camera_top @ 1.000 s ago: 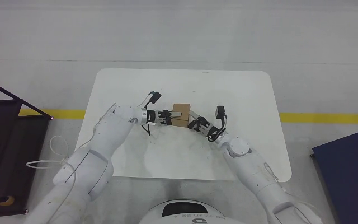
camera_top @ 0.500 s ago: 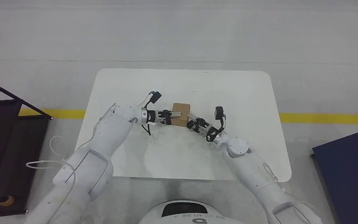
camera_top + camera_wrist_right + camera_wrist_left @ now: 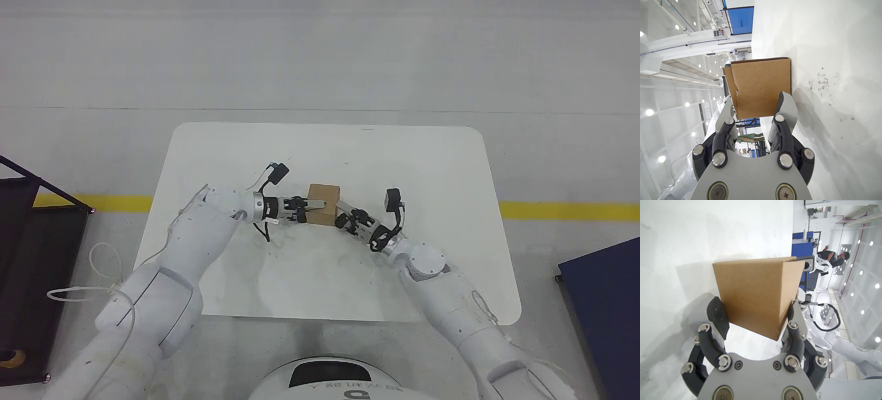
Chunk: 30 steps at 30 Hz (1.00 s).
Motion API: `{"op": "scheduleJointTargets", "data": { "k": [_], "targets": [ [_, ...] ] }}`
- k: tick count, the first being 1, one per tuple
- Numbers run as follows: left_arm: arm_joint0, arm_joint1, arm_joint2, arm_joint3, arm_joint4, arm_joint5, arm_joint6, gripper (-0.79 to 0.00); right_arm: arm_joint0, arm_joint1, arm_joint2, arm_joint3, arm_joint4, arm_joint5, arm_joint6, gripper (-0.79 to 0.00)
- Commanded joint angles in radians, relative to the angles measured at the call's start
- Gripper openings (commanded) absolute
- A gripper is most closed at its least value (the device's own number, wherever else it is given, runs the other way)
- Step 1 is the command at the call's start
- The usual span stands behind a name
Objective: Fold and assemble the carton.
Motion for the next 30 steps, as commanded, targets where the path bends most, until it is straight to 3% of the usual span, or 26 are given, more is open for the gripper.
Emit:
{"op": "scheduleJointTargets", "data": {
  "k": [1,10,16,30],
  "targets": [
    [0.001,0.000,0.000,-0.001,0.001,0.000,0.001,-0.157,0.011,-0.001,0.000,0.005,0.000,0.006,0.001,-0.243],
    [0.000,-0.001,-0.004,-0.004,0.009,-0.004,0.002,-0.151,0.060,-0.007,-0.011,0.035,-0.020,0.046,-0.010,-0.246],
    [-0.002,0.004,-0.014,-0.004,0.001,-0.018,-0.006,-0.142,0.037,-0.001,0.001,0.022,-0.015,0.035,0.015,-0.228],
    [-0.007,0.026,-0.049,-0.006,-0.017,-0.045,-0.006,-0.126,-0.081,0.041,0.093,-0.202,-0.054,0.051,0.038,-0.179]
  ]
}}
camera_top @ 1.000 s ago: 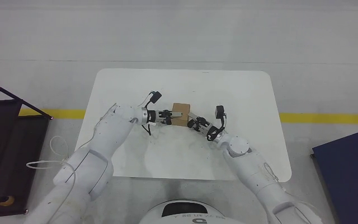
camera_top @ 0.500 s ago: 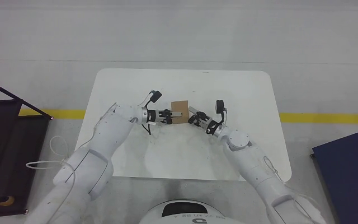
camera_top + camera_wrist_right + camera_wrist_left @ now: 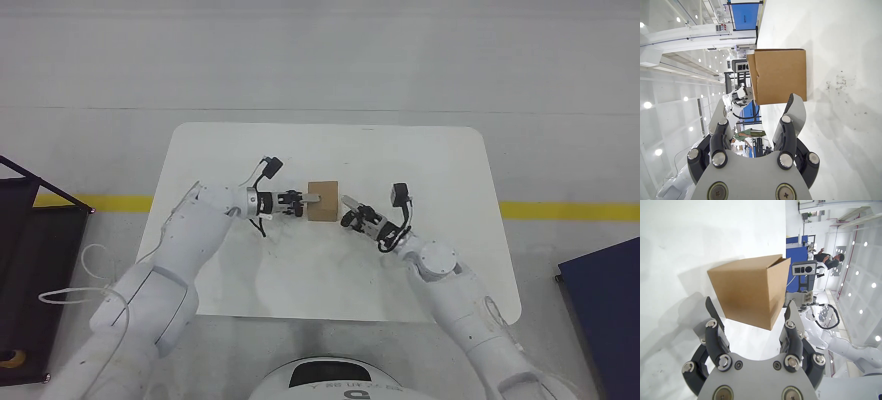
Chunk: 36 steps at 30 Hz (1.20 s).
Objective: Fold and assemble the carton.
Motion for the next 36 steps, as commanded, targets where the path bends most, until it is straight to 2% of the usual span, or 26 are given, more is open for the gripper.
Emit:
{"op": "scheduleJointTargets", "data": {
  "k": [1,5,11,15,23,30,36],
  "targets": [
    [-0.001,0.005,-0.006,0.000,0.001,-0.009,0.006,-0.123,0.000,0.003,0.013,-0.026,0.003,0.010,-0.003,-0.172],
    [-0.003,0.022,-0.028,0.001,-0.011,-0.036,0.013,-0.114,0.032,0.004,0.026,-0.042,0.035,0.022,0.003,-0.151],
    [0.002,0.055,-0.065,-0.006,-0.024,-0.069,0.026,-0.108,0.134,-0.017,-0.021,0.010,0.095,0.009,0.027,-0.175],
    [0.019,0.077,-0.090,-0.026,-0.029,-0.091,0.036,-0.108,0.222,-0.041,-0.073,0.114,0.131,0.013,0.020,-0.197],
    [0.070,0.123,-0.138,-0.108,-0.033,-0.093,0.038,-0.080,0.346,-0.088,-0.161,0.353,0.146,0.020,-0.011,-0.172],
    [0.121,0.152,-0.168,-0.208,-0.027,-0.057,0.042,-0.062,0.350,-0.093,-0.150,0.409,0.173,-0.074,0.022,-0.135],
    [0.162,0.168,-0.182,-0.293,-0.016,-0.024,0.048,-0.065,0.271,-0.065,-0.097,0.276,0.128,-0.149,0.016,-0.105]
  ]
}}
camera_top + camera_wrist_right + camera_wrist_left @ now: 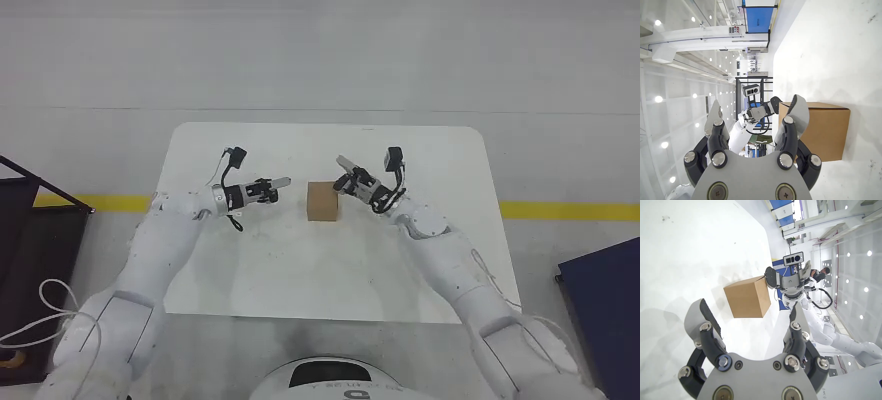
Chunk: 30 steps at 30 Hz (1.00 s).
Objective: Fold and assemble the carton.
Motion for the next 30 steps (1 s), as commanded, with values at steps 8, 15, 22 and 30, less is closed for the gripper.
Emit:
{"op": "scheduleJointTargets", "data": {
  "k": [8,15,22,30],
  "targets": [
    [0.052,0.035,-0.058,-0.084,0.008,0.003,0.027,0.000,-0.200,0.055,0.094,-0.368,-0.157,0.075,-0.040,-0.080],
    [0.110,0.081,-0.159,-0.147,-0.005,-0.036,0.051,0.000,-0.211,0.057,0.040,-0.515,-0.355,0.272,-0.113,-0.065],
    [0.110,0.081,-0.159,-0.147,-0.005,-0.036,0.051,0.000,-0.142,0.039,-0.027,-0.436,-0.384,0.355,-0.127,-0.046],
    [0.110,0.081,-0.159,-0.147,-0.005,-0.036,0.051,0.000,-0.119,0.029,-0.050,-0.396,-0.384,0.339,-0.142,-0.022]
  ]
}}
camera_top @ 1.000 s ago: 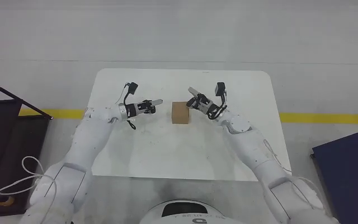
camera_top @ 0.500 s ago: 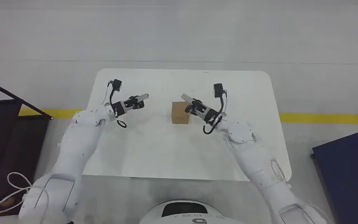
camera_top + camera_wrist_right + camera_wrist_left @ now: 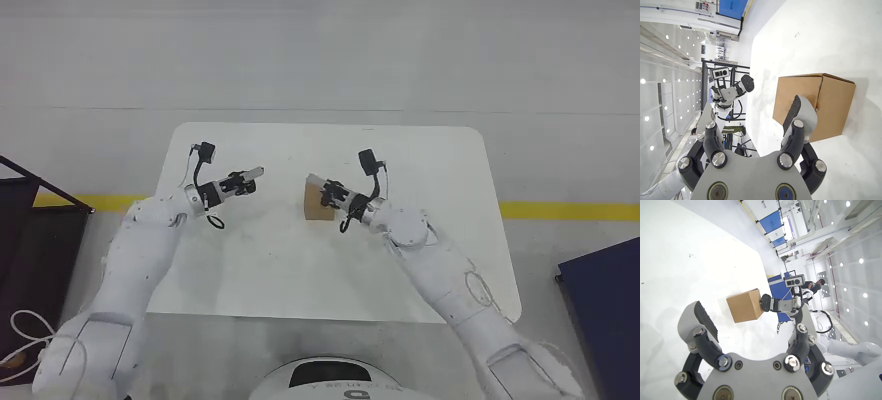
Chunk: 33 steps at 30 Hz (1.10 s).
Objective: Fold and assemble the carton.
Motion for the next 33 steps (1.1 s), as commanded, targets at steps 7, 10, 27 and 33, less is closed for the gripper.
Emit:
{"op": "scheduleJointTargets", "data": {
  "k": [7,10,27,33],
  "targets": [
    [0.000,0.000,0.000,0.000,0.000,0.000,0.000,0.000,-0.052,0.014,0.040,-0.103,-0.006,-0.034,0.008,0.000],
    [0.000,0.000,0.000,0.000,0.000,0.000,0.000,0.000,-0.046,0.013,0.032,-0.102,-0.006,-0.015,0.015,-0.006],
    [0.000,0.000,0.000,0.000,0.000,0.000,0.000,0.000,-0.136,0.031,0.114,-0.158,0.002,-0.089,-0.027,0.000],
    [0.000,0.000,0.000,0.000,0.000,0.000,0.000,0.000,-0.312,0.071,0.270,-0.317,0.065,-0.144,0.029,0.000]
  ]
}}
